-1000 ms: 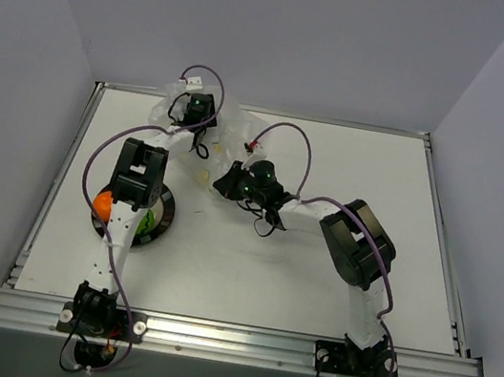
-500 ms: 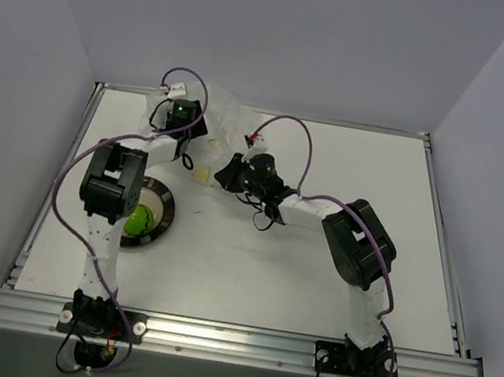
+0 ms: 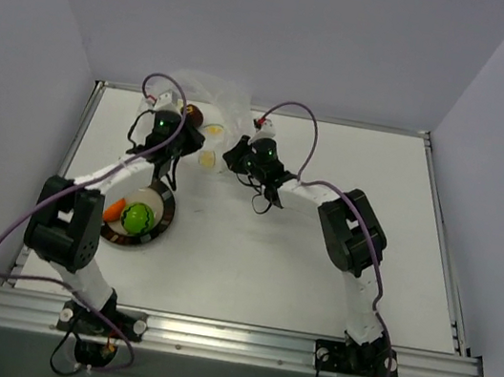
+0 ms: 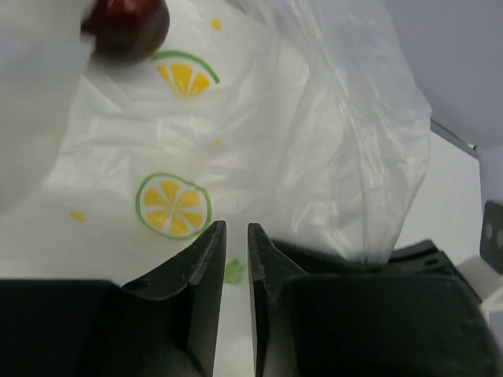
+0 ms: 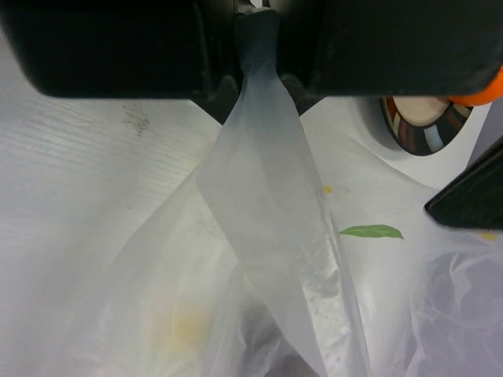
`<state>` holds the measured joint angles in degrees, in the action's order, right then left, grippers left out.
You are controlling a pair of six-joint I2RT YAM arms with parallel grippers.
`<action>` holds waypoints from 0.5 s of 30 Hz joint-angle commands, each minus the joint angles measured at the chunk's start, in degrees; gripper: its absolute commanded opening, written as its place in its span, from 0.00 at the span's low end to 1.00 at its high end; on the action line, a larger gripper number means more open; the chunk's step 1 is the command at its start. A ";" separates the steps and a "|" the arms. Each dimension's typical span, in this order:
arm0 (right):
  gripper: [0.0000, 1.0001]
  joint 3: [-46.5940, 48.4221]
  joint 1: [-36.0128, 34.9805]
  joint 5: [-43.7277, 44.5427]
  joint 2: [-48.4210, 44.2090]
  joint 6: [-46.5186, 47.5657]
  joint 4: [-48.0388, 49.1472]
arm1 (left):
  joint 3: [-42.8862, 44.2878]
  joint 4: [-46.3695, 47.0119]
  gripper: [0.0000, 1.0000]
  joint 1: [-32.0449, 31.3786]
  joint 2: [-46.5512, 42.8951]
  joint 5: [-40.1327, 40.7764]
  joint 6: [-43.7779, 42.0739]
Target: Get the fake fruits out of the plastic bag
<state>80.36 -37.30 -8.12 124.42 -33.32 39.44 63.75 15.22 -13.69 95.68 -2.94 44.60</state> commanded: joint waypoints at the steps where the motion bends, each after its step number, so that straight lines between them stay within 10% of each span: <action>1: 0.00 0.51 0.65 1.62 -1.02 -1.13 0.37 | -1.52 -3.61 0.16 -1.07 -7.59 -2.00 1.55; 5: 0.00 -3.01 0.47 1.18 -3.92 -1.92 2.57 | 1.03 -10.65 0.20 -1.25 -8.41 5.39 -1.53; 10: 0.00 -5.82 0.03 1.18 -7.26 -1.22 2.92 | 9.00 -14.96 0.55 -2.30 -0.43 10.23 -5.84; 15: 0.00 -6.36 -0.58 0.65 -8.23 -0.08 2.57 | 14.29 -15.14 0.67 -3.09 6.35 16.10 -7.33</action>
<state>73.69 -37.23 -7.81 120.77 -34.41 39.64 75.00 2.81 -16.01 99.90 6.92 39.70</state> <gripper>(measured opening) 0.003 0.646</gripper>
